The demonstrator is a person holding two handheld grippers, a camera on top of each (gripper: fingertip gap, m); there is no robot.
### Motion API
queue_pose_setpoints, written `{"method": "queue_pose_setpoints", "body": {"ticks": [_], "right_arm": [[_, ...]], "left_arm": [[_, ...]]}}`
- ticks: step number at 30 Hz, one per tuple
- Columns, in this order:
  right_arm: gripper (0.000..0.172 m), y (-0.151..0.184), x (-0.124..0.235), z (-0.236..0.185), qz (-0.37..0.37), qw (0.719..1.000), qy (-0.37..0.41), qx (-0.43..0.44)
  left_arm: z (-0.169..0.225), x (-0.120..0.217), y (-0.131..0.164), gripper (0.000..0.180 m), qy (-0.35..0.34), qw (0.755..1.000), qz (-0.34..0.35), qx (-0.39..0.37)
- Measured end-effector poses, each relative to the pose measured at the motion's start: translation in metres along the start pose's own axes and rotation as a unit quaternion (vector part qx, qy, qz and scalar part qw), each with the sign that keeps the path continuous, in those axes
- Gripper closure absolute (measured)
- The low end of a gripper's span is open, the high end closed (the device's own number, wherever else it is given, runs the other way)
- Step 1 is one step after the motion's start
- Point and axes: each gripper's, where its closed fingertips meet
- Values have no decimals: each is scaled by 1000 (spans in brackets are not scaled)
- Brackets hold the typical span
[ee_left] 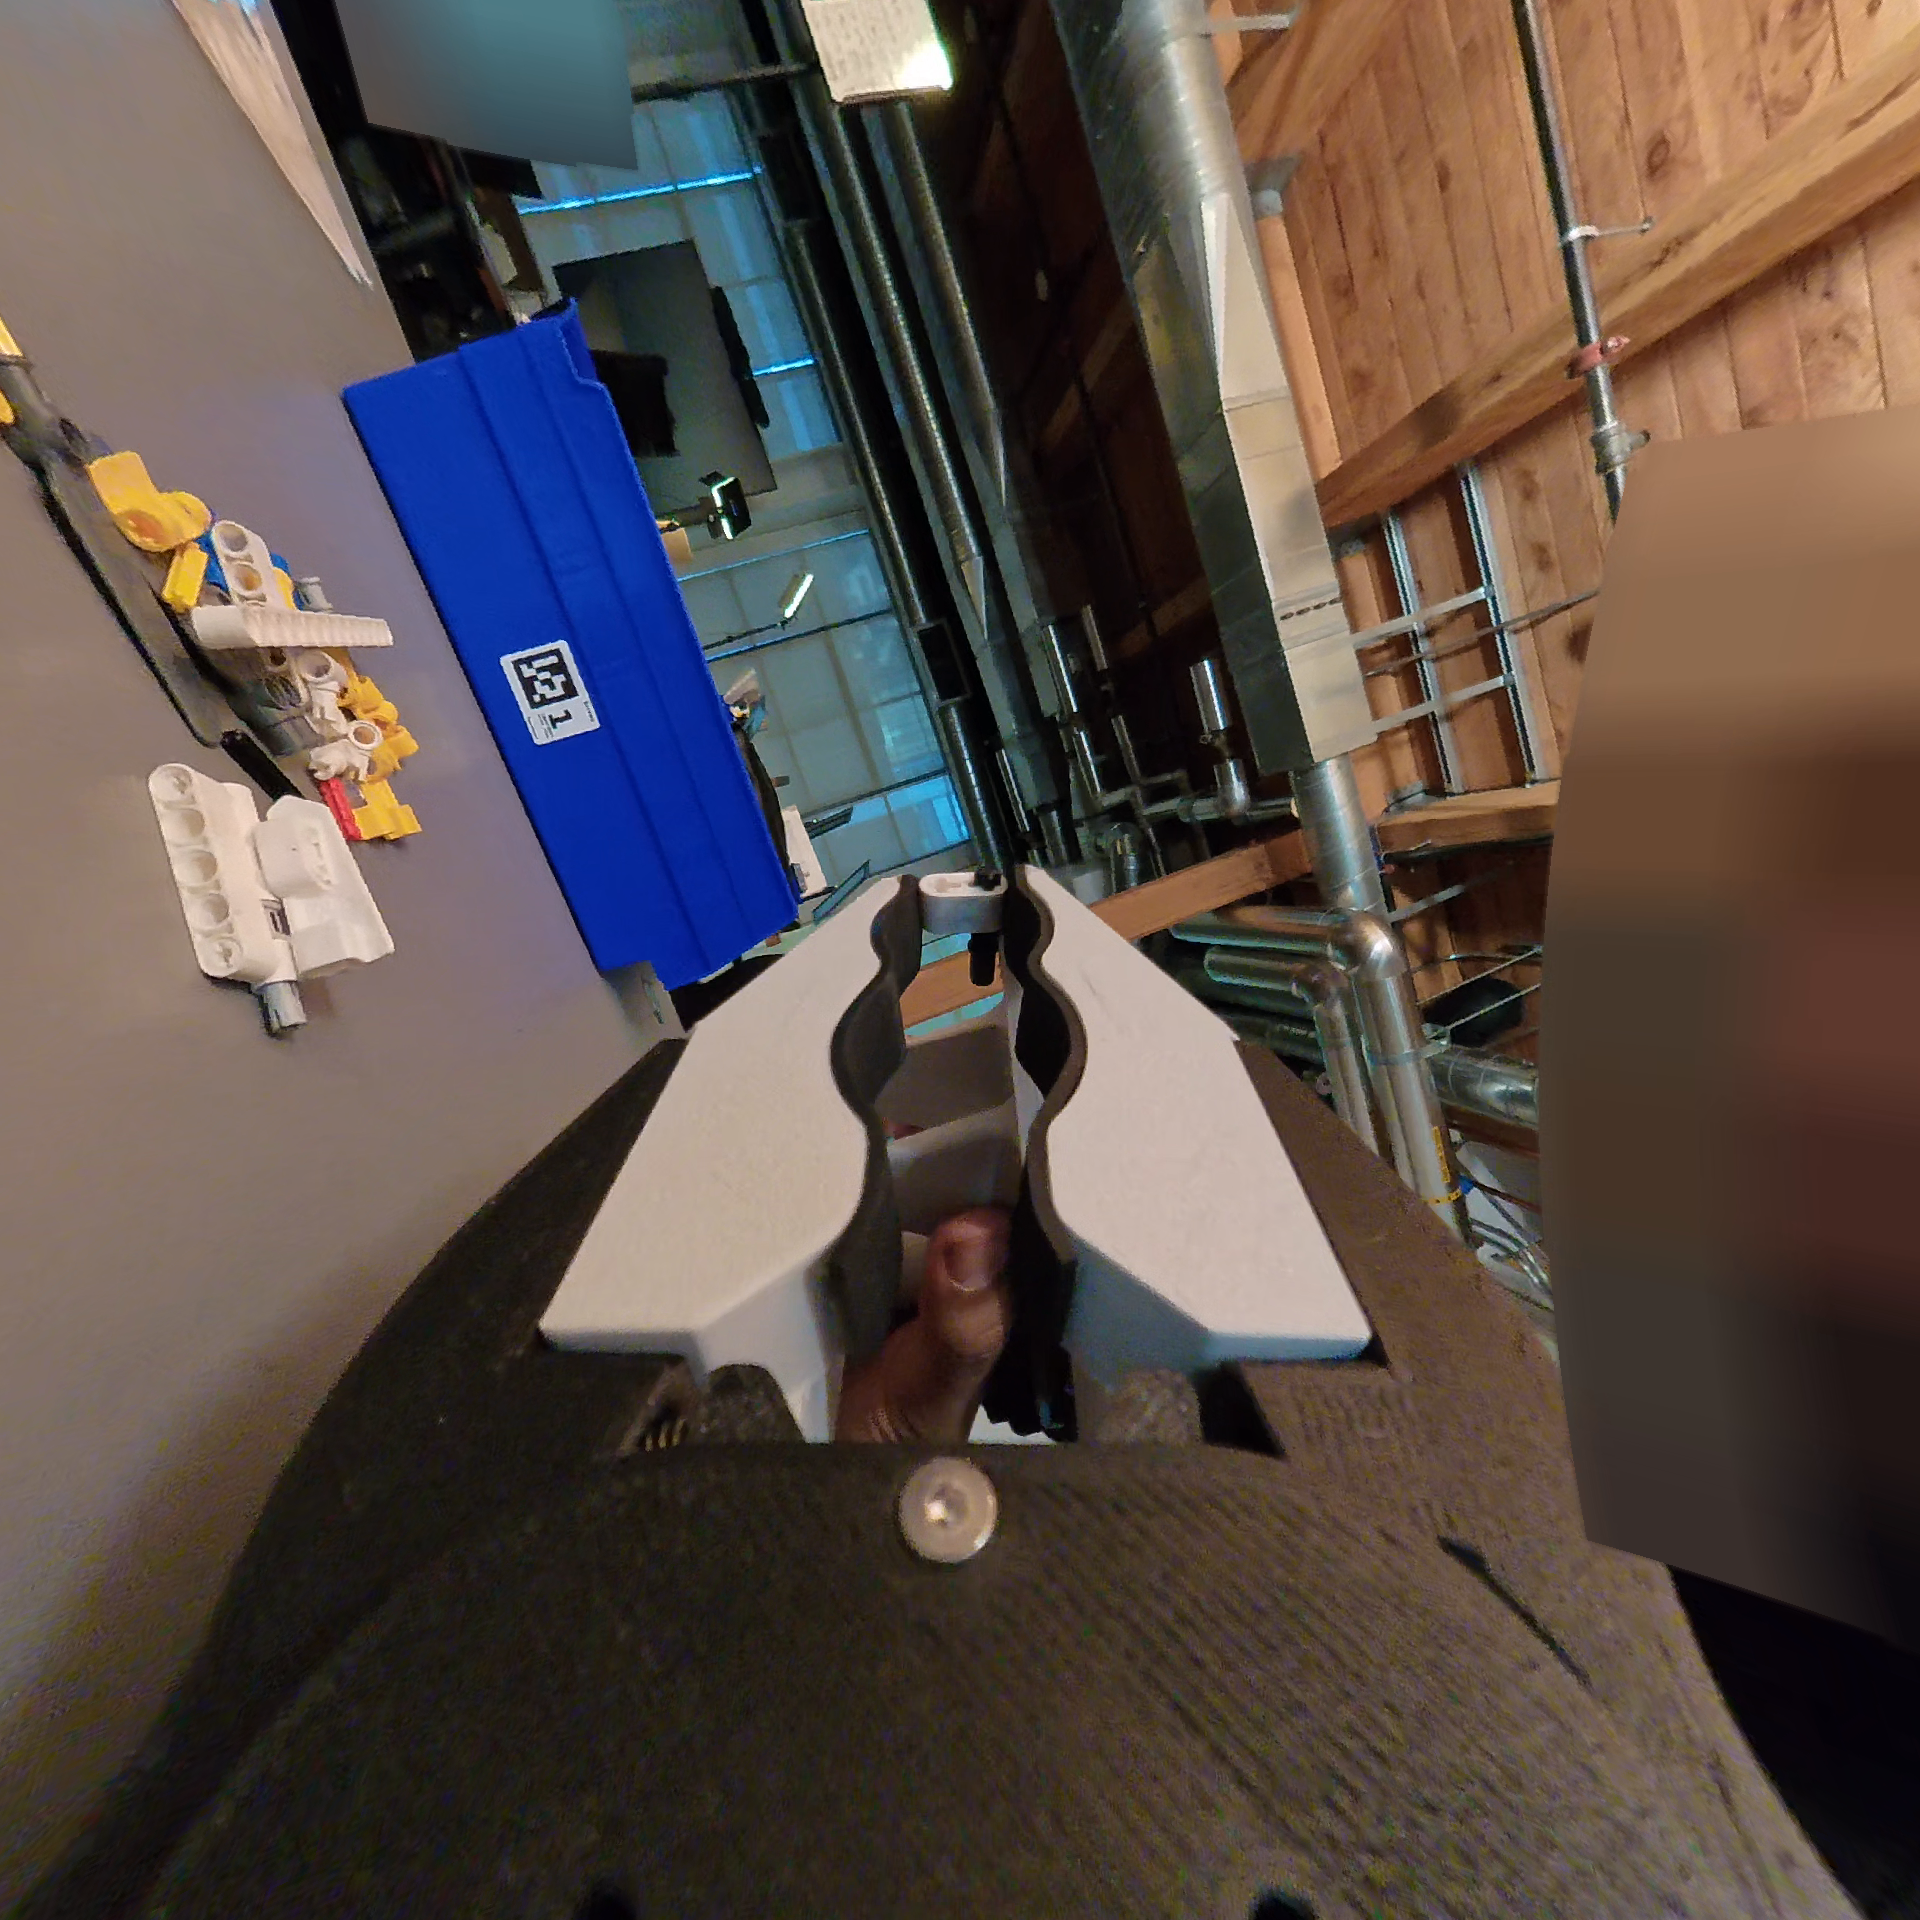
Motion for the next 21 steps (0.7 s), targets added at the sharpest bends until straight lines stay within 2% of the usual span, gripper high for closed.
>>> {"method": "queue_pose_setpoints", "body": {"ticks": [5,10,17,19,21], "right_arm": [[157,5,0,-5,-8,1000,-19,-14],[168,5,1,-1,-3,1000,-10,-19],[169,9,2,-1,-24,999,-17,-14],[170,12,0,-3,-45,998,-31,-36],[171,17,-2,-4,-58,991,-53,-108]], "left_arm": [[1,0,-3,167,5,1000,6,9],[1,-3,3,167,4,1000,-3,10],[-3,-3,4,167,3,1000,0,20],[-5,-1,1,169,-5,1000,12,12],[-10,0,-1,169,-7,999,22,25]]}}
Point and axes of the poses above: each gripper's, where its closed fingertips meet, x back along the fingers, y out of its underside, z = x × y across the jaws, and after that the axes turned 1 degree about -z, right-handed
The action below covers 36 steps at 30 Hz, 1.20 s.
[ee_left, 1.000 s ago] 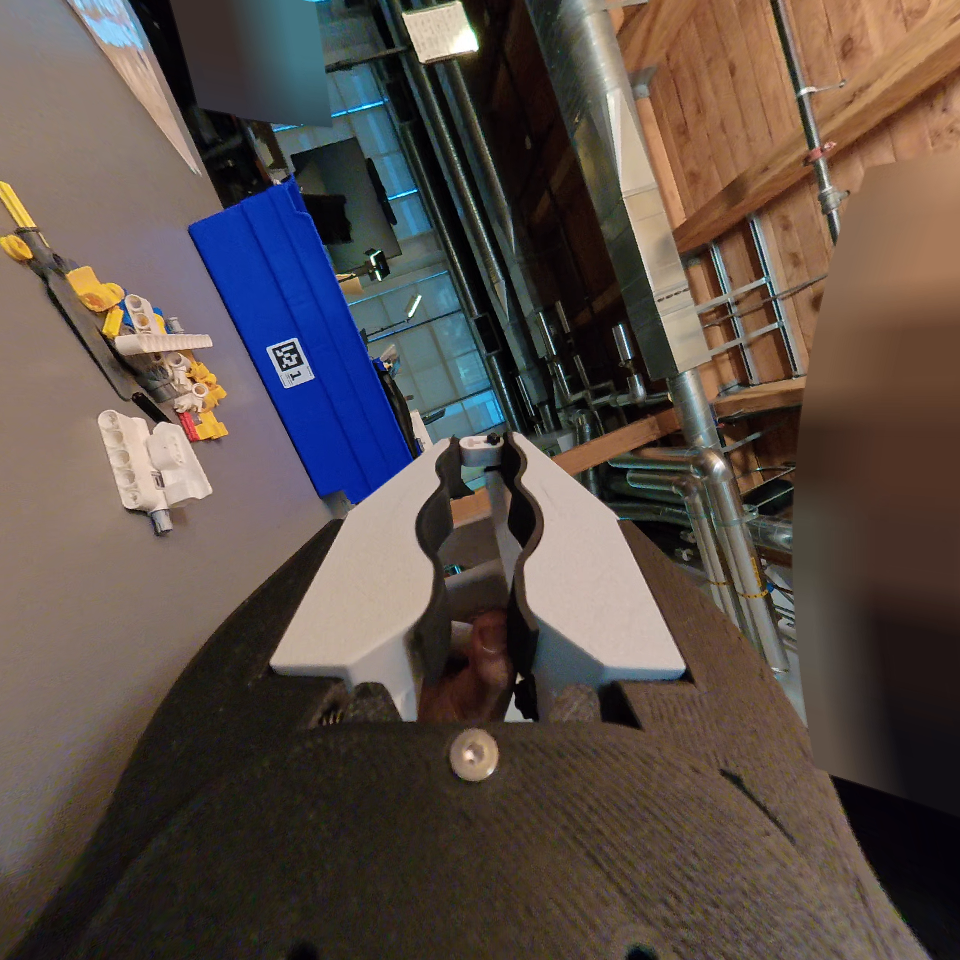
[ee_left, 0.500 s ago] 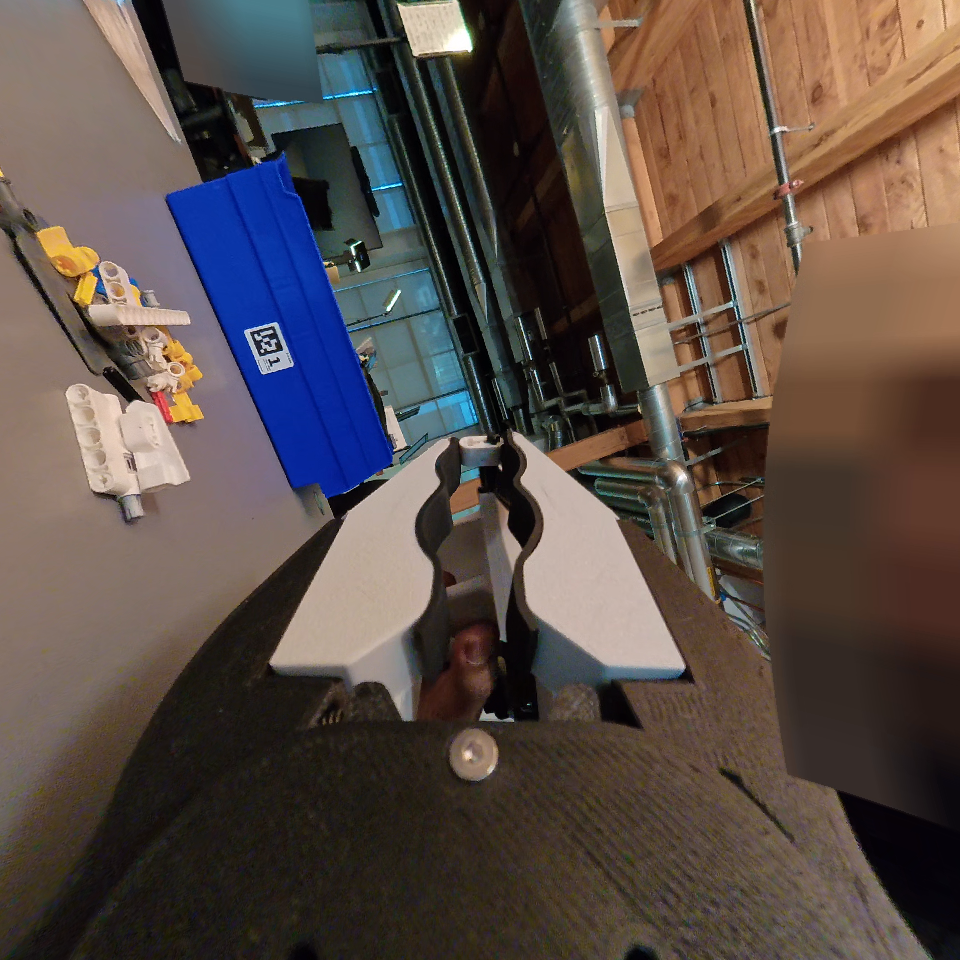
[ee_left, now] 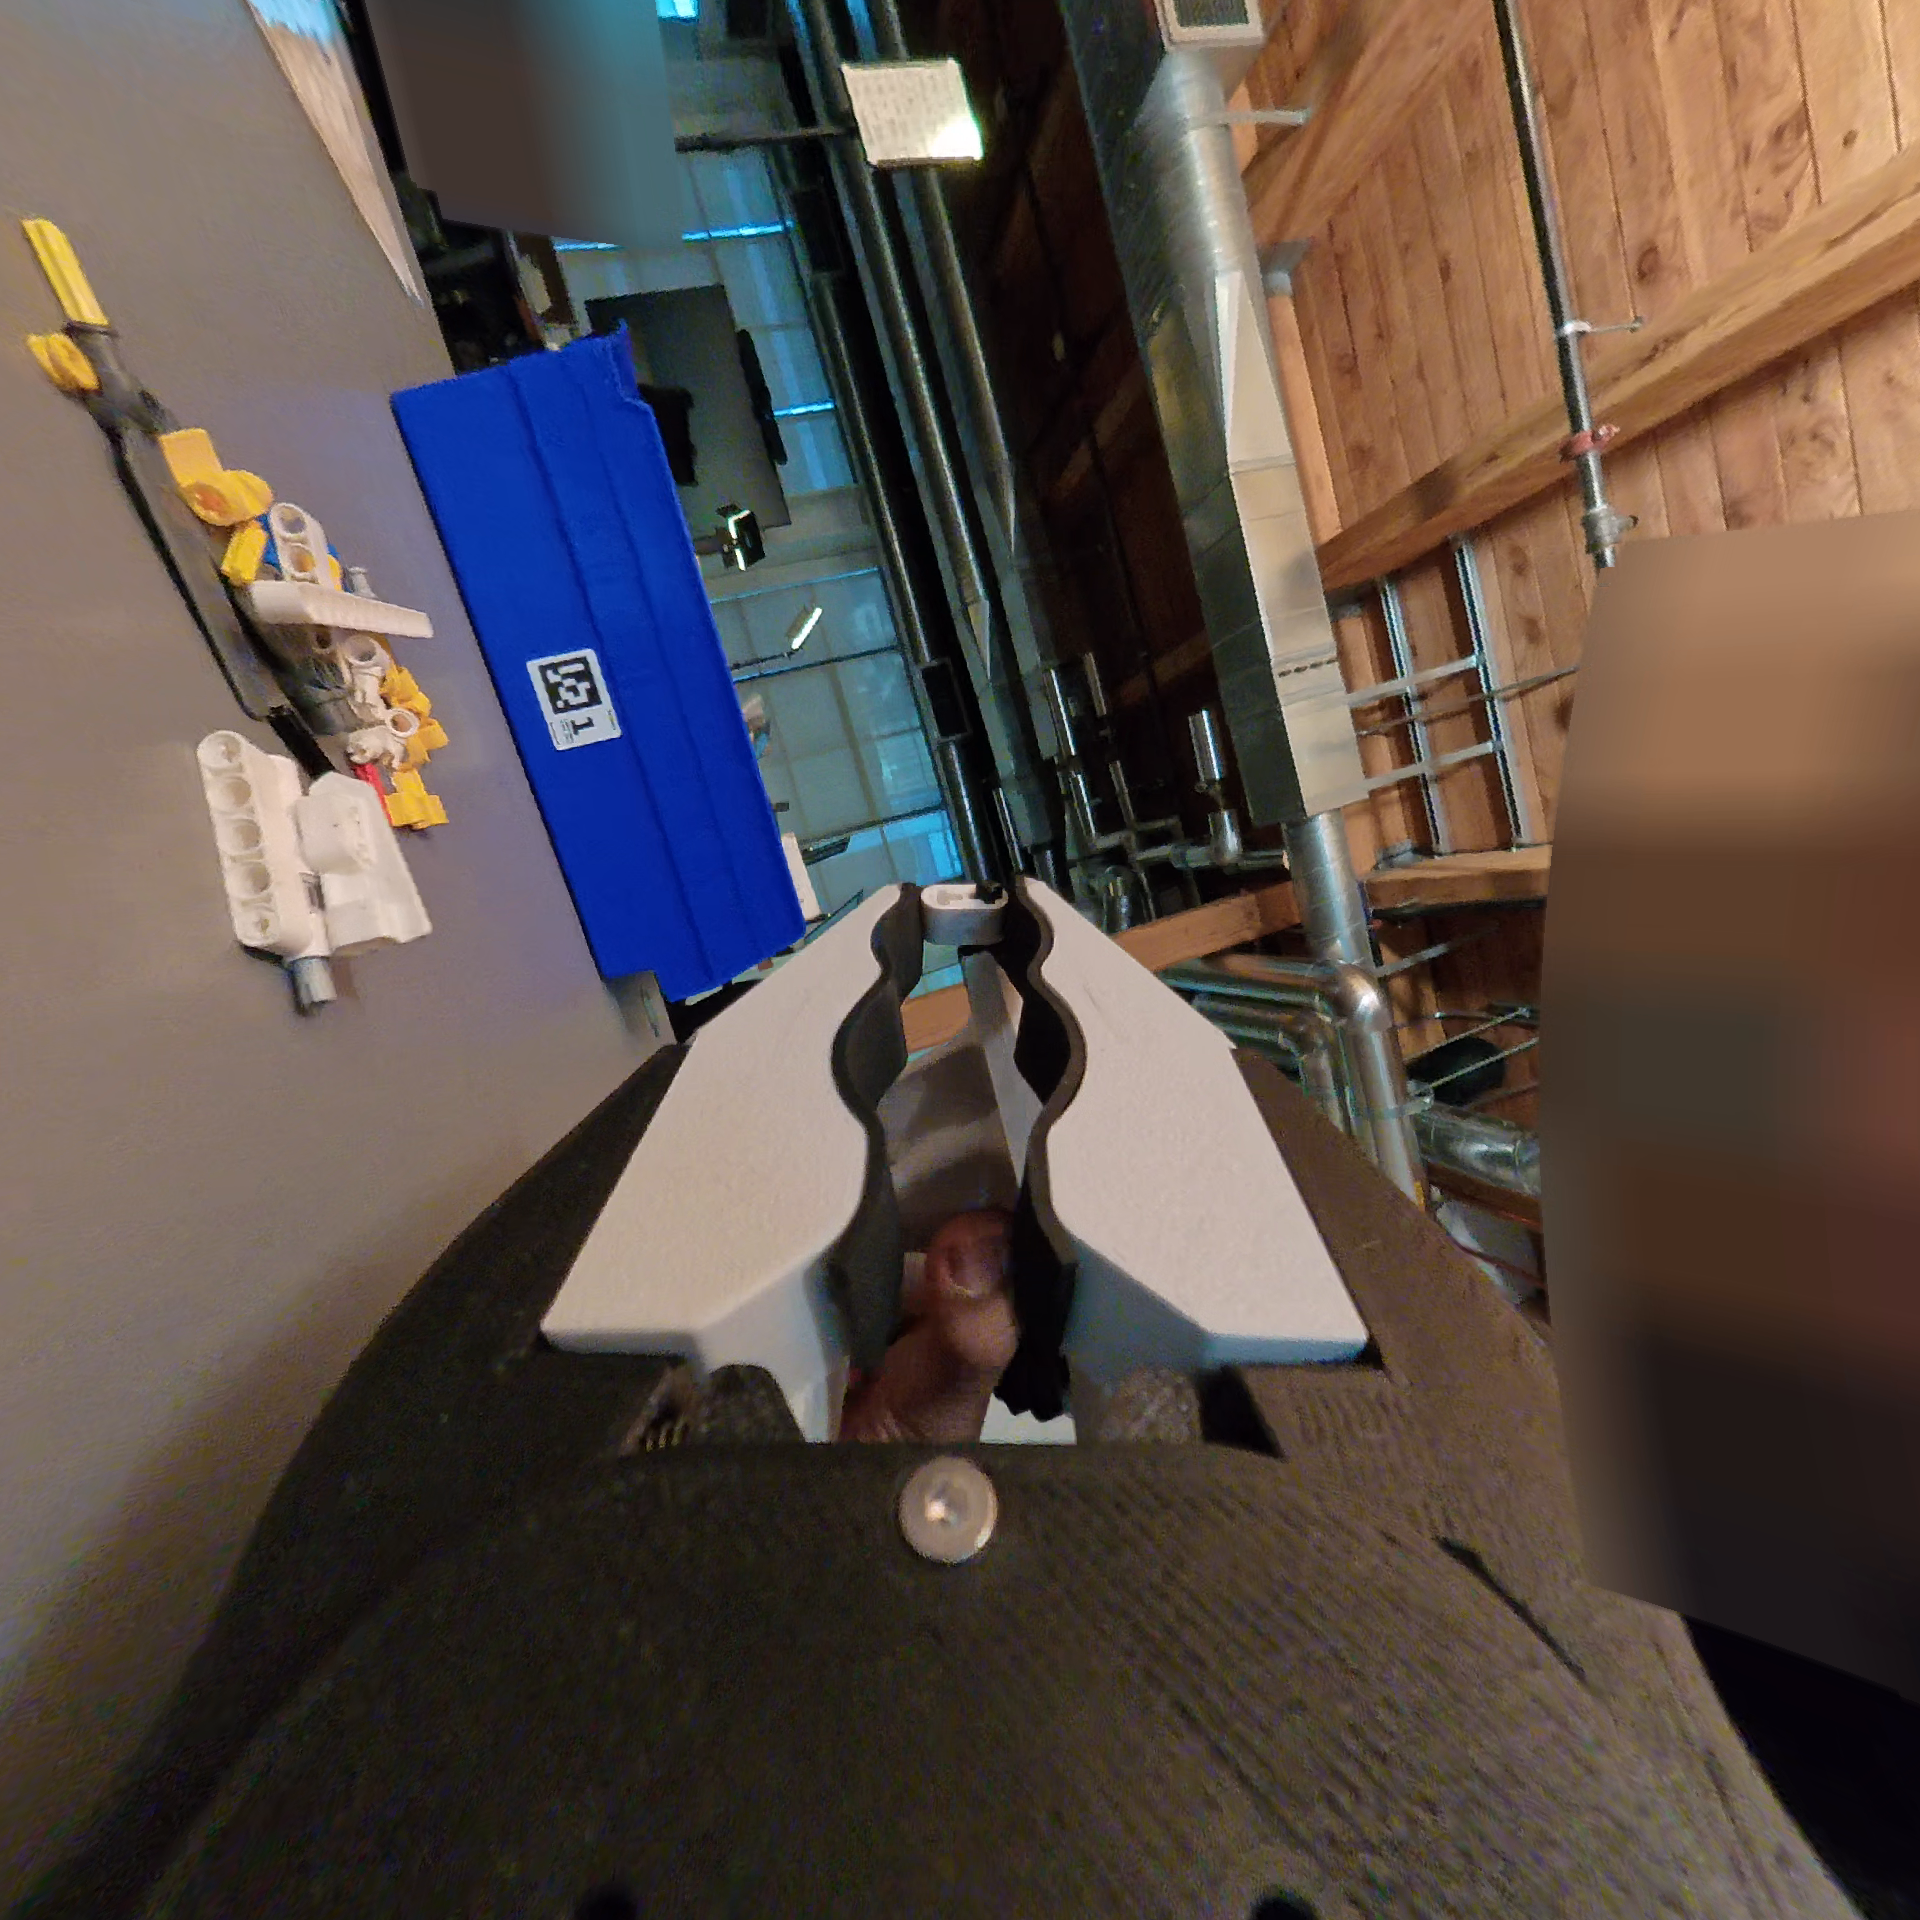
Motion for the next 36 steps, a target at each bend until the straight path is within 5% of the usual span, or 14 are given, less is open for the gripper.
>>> {"method": "queue_pose_setpoints", "body": {"ticks": [2,5,7,9,12,17,20,22,25,27,29,31,36], "right_arm": [[171,2,0,1,18,992,-42,-117],[171,0,2,3,62,944,-121,-299],[172,3,2,4,72,932,-131,-331],[171,9,0,3,49,957,-97,-269],[170,18,-4,-1,-17,997,-14,-68],[169,29,-7,-4,-61,997,23,42],[170,23,-4,-9,-14,983,-76,-169],[171,17,-1,-11,29,930,-152,-334],[172,16,0,-13,61,875,-199,-437],[172,21,-2,-16,44,900,-178,-396],[170,27,-5,-18,-2,960,-115,-256],[170,28,-5,-18,-32,990,-58,-127],[169,36,-5,-16,-84,991,34,96]], "left_arm": [[-3,0,-1,170,-3,1000,5,0],[-2,-2,-1,170,-8,1000,2,-23],[-4,-3,0,171,-14,1000,3,-23],[-10,-2,-1,171,-22,1000,10,-9],[-18,4,-4,171,-39,999,27,11],[-29,10,-4,171,-54,997,40,44],[-24,12,-3,171,-40,998,36,30],[-17,13,-1,171,-32,999,36,18],[-14,15,0,171,-31,999,38,10],[-18,18,-1,171,-42,998,45,12],[-25,22,-3,171,-53,997,54,30],[-25,23,-3,171,-54,996,56,31],[-31,23,-2,171,-68,995,59,39]]}}
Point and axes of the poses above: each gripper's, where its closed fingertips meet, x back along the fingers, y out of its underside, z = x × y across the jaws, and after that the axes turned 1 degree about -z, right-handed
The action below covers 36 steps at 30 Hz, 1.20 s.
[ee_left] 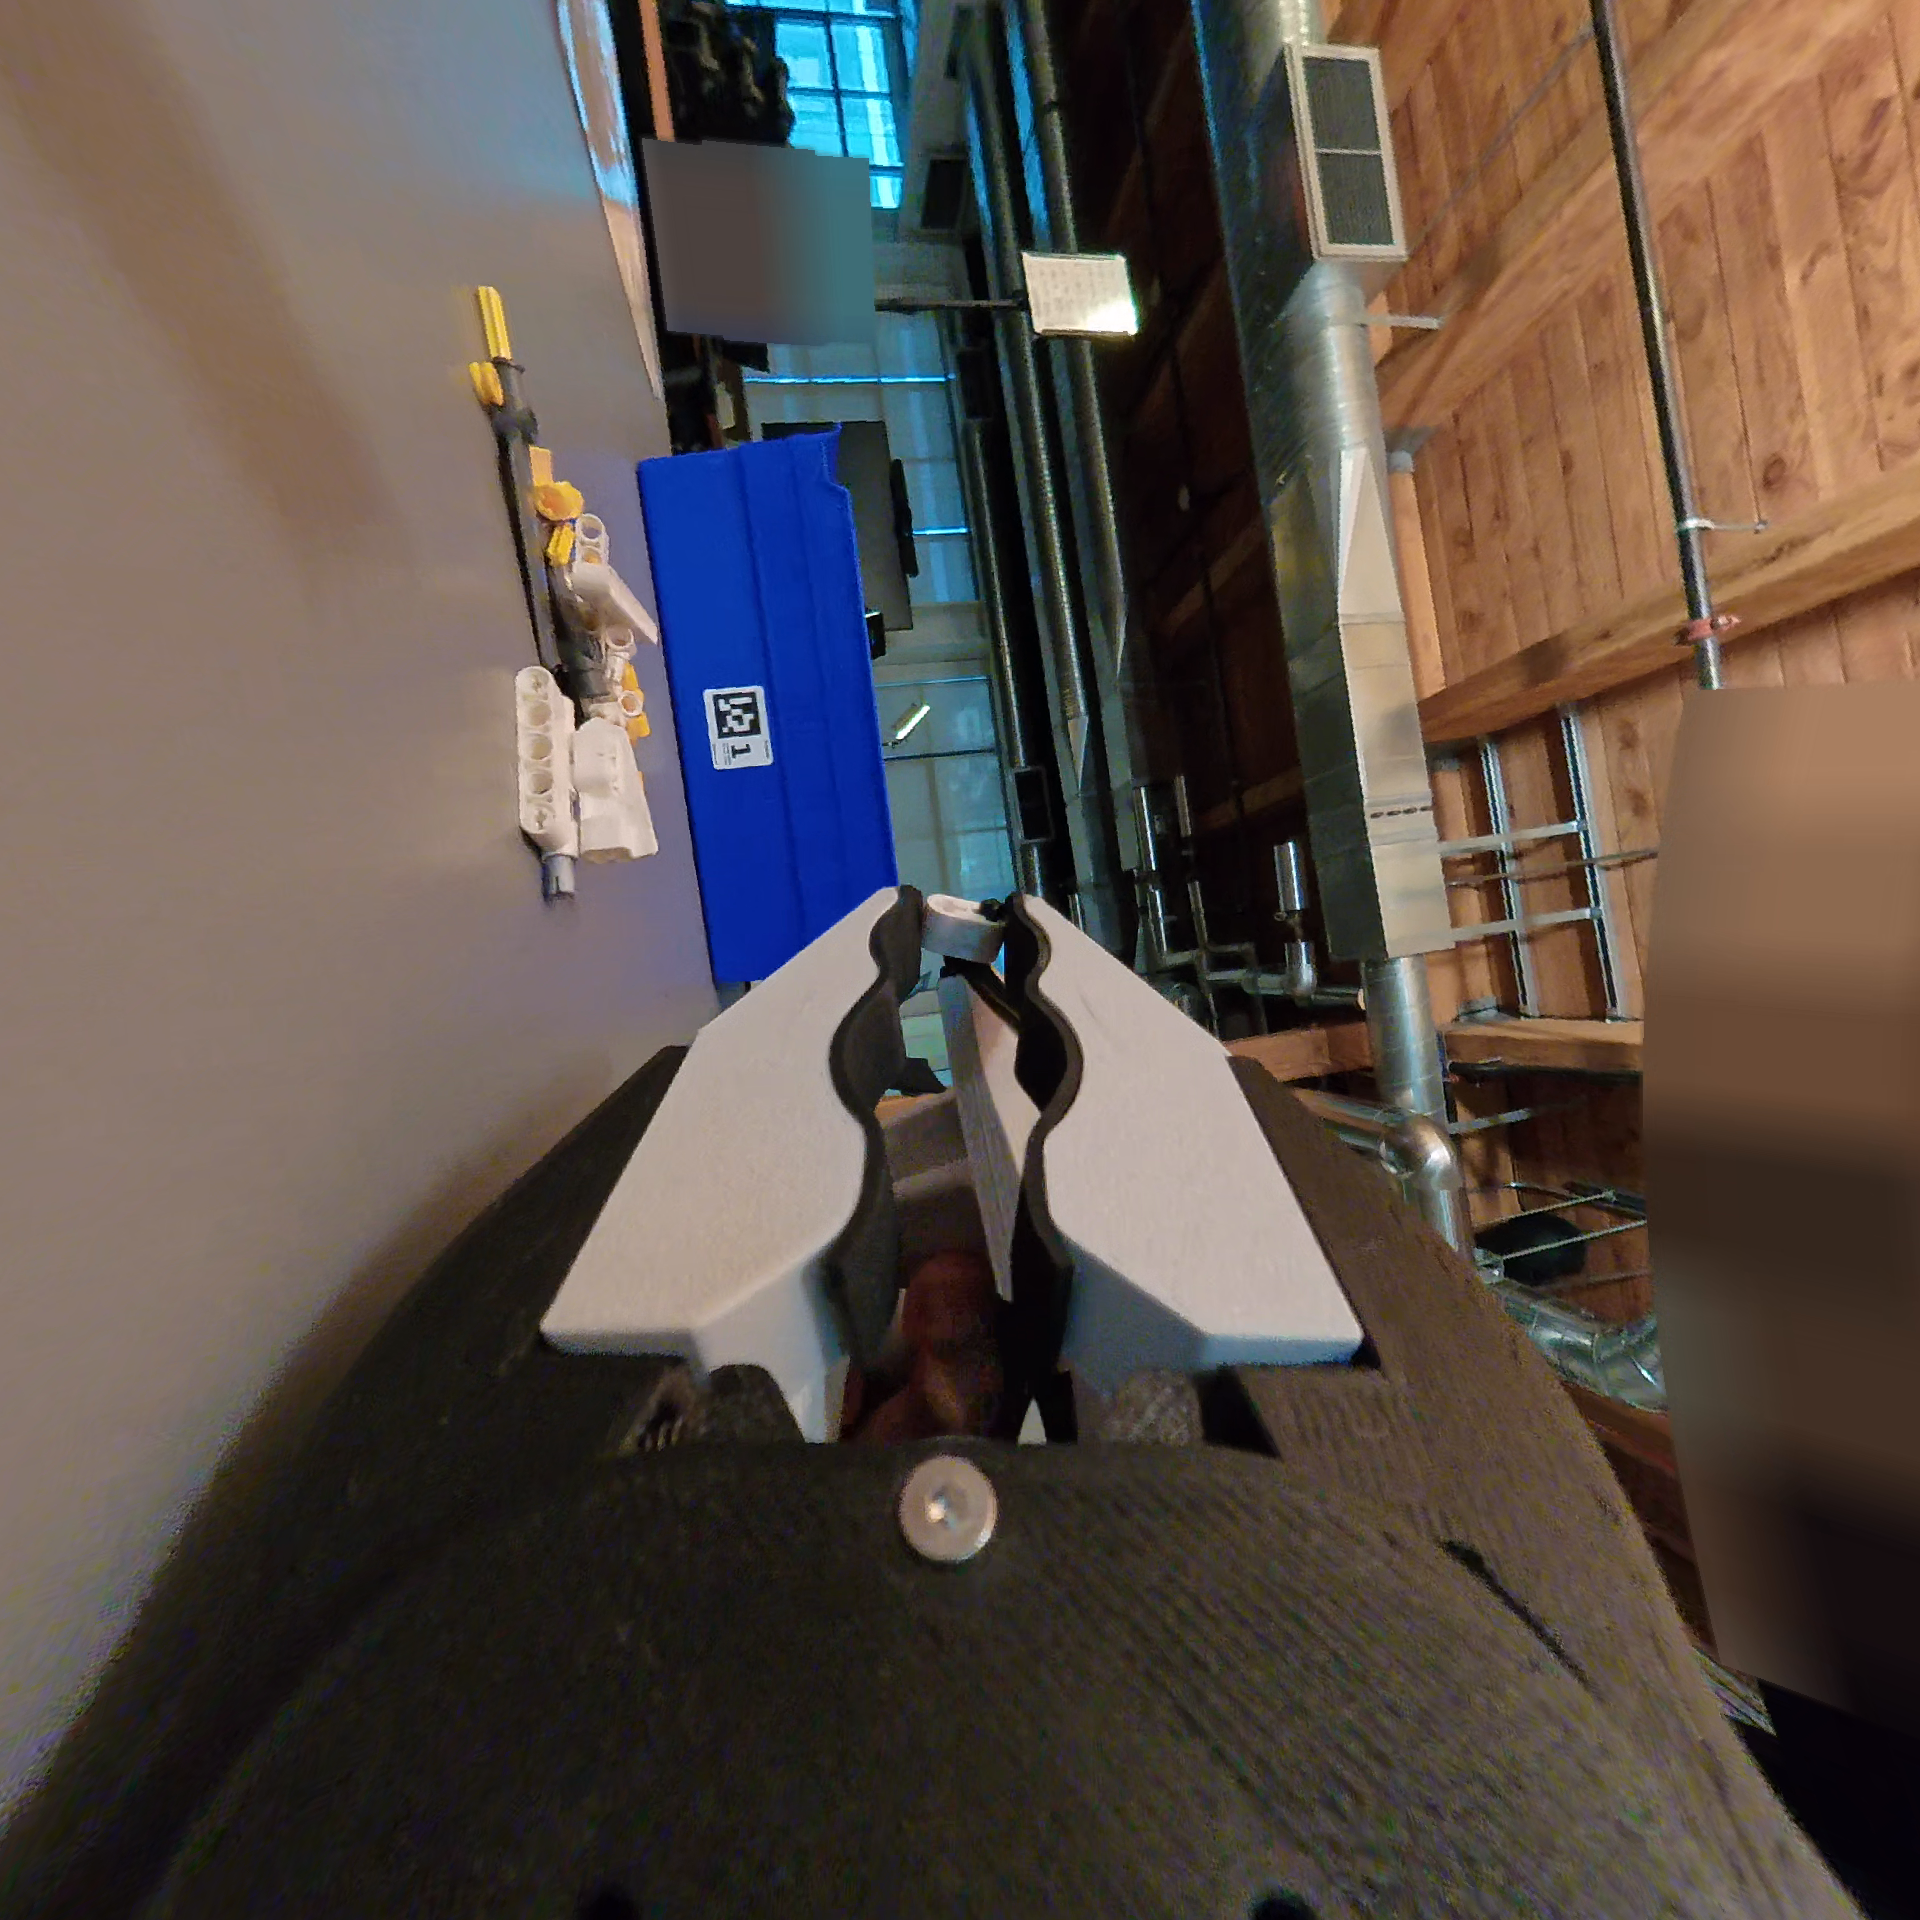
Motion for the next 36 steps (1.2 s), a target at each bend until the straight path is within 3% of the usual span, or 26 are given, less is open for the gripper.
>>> {"method": "queue_pose_setpoints", "body": {"ticks": [2,3,5,7,10,13,15,17,19,22,28,33,36], "right_arm": [[169,-2,0,-1,9,999,-19,-36],[170,-4,1,-1,31,991,-56,-114],[170,-11,6,0,85,938,-150,-302],[171,-11,6,1,104,904,-183,-372],[170,-9,5,-2,92,923,-167,-333],[170,-5,3,-4,57,973,-103,-199],[170,-6,4,-2,50,984,-78,-150],[171,-13,9,4,80,970,-104,-206],[170,-18,16,14,126,936,-141,-296],[170,-16,25,29,167,892,-178,-381],[170,-20,30,17,170,885,-223,-372],[170,-26,32,5,173,870,-267,-377],[170,-30,36,-4,173,860,-301,-373]], "left_arm": [[1,1,-1,171,5,1000,3,2],[3,1,-1,171,10,1000,4,0],[10,0,1,172,19,1000,-1,-18],[12,-1,3,171,17,1000,-5,-26],[9,2,1,172,15,1000,2,-25],[7,3,-1,172,15,1000,6,-21],[9,2,0,171,20,999,-3,-29],[17,-2,5,170,40,997,-32,-58],[28,-3,12,169,66,990,-83,-94],[34,7,0,172,45,975,-62,-207],[37,12,27,156,19,896,-152,-417],[41,11,28,151,24,878,-159,-450],[42,14,33,156,49,890,-180,-415]]}}
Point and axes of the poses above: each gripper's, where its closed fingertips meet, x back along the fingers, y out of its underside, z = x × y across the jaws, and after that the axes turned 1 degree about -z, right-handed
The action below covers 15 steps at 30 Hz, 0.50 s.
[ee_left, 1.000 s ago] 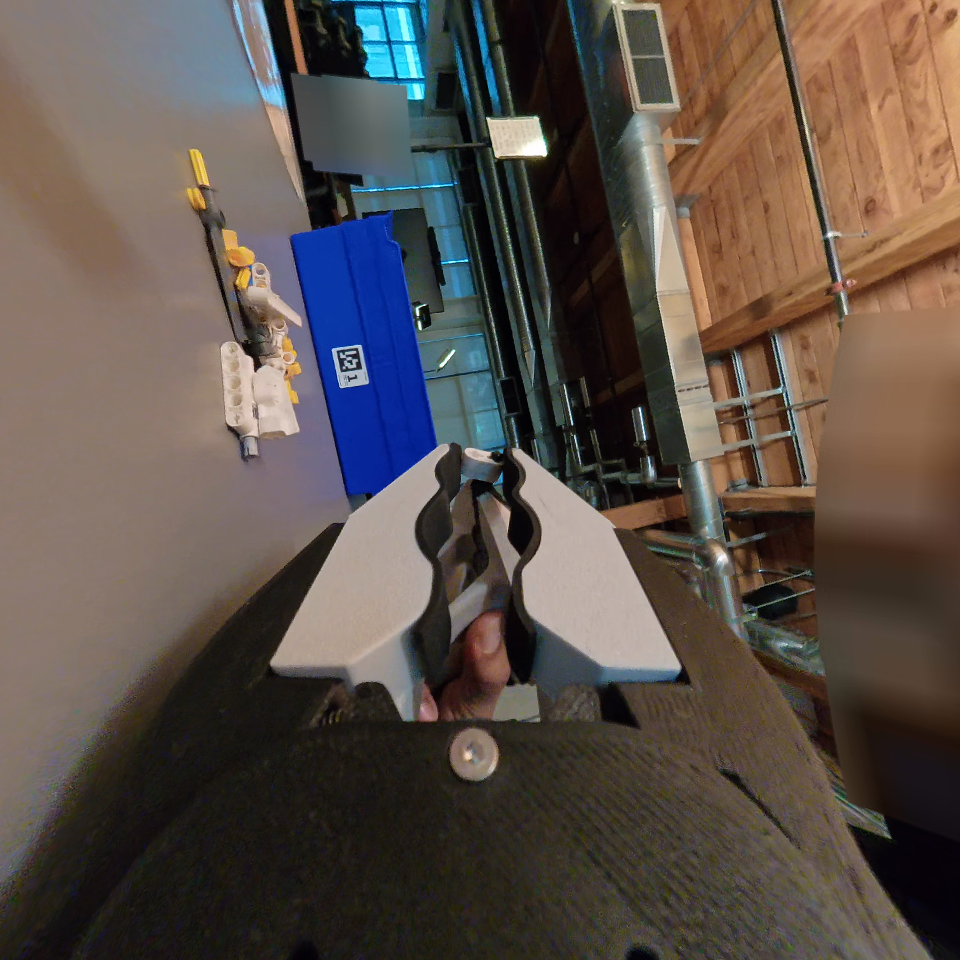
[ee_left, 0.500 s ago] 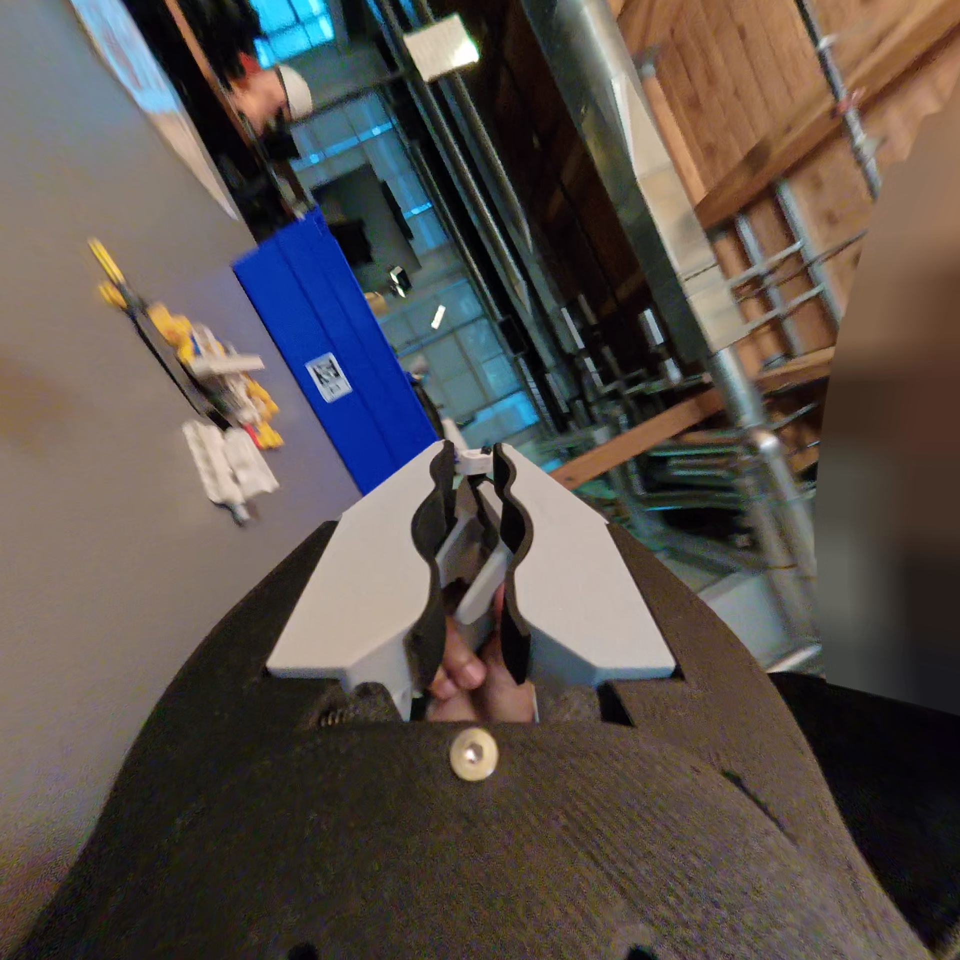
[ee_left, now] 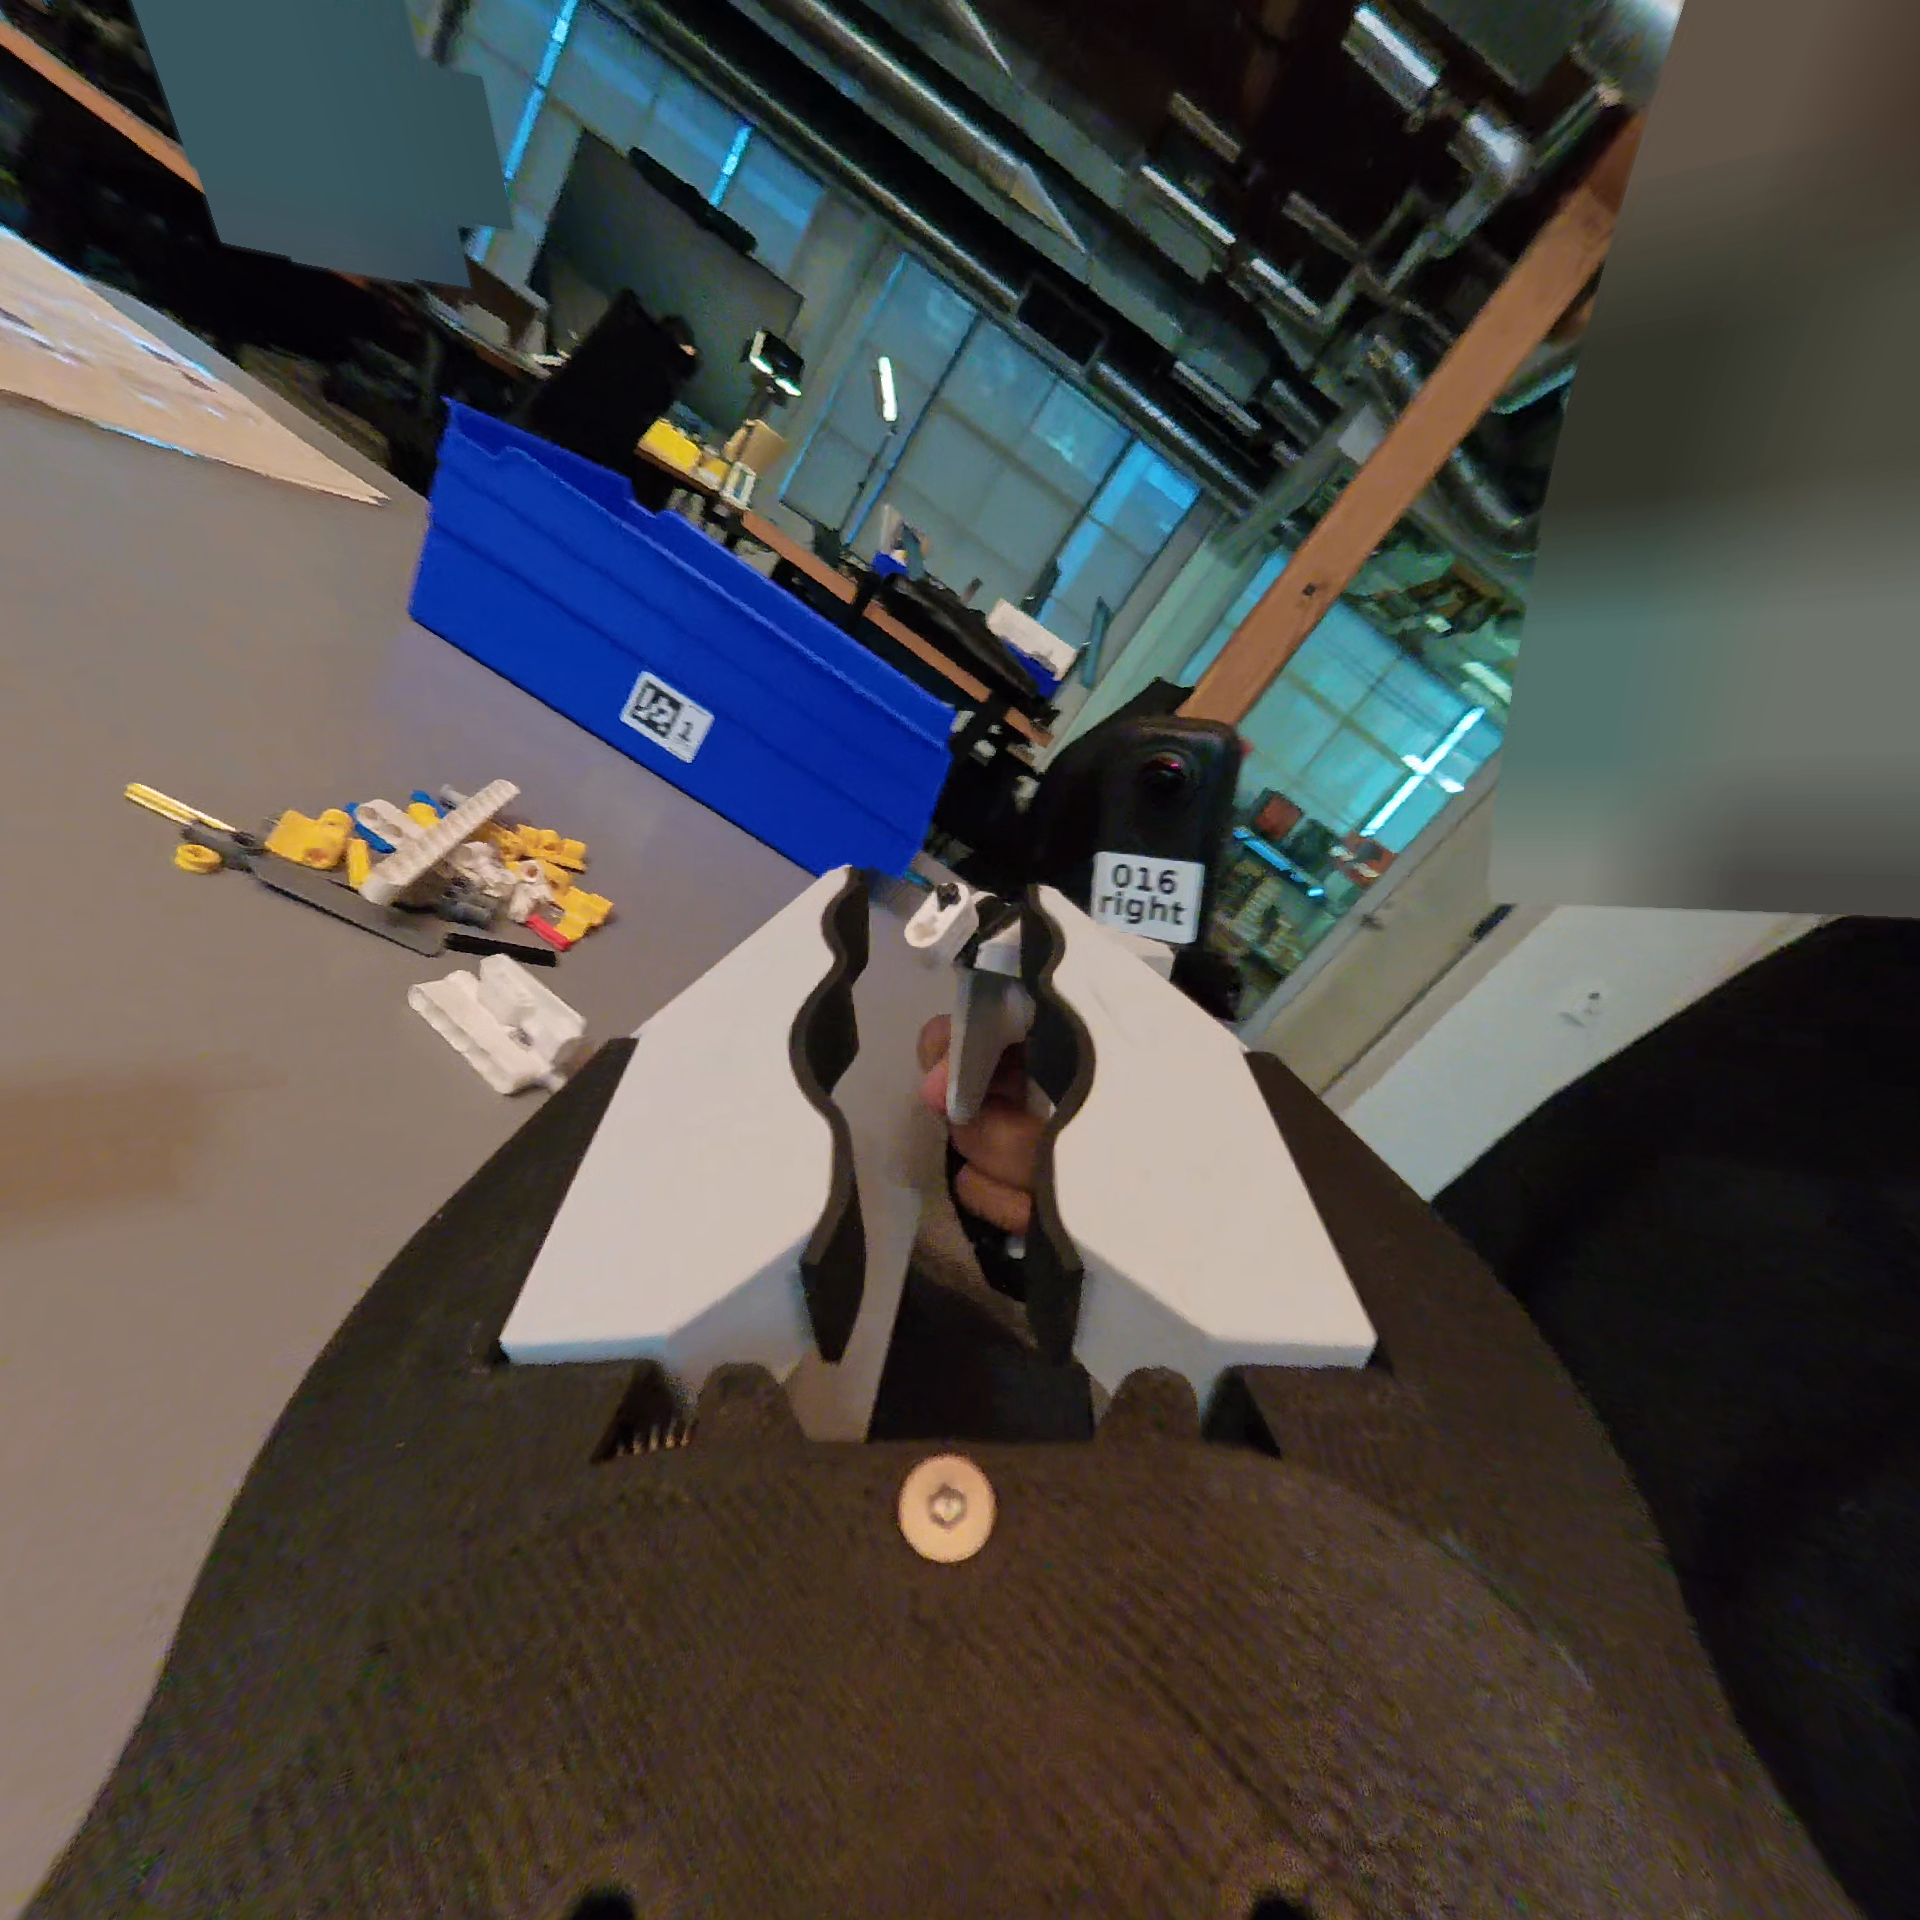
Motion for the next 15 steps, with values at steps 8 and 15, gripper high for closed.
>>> {"method": "queue_pose_setpoints", "body": {"ticks": [8,15], "right_arm": [[170,-2,1,-10,19,998,-52,-41],[170,-6,2,-10,40,996,-65,-54]], "left_arm": [[12,8,3,174,74,995,-9,69],[14,7,2,178,70,996,-1,50]]}}
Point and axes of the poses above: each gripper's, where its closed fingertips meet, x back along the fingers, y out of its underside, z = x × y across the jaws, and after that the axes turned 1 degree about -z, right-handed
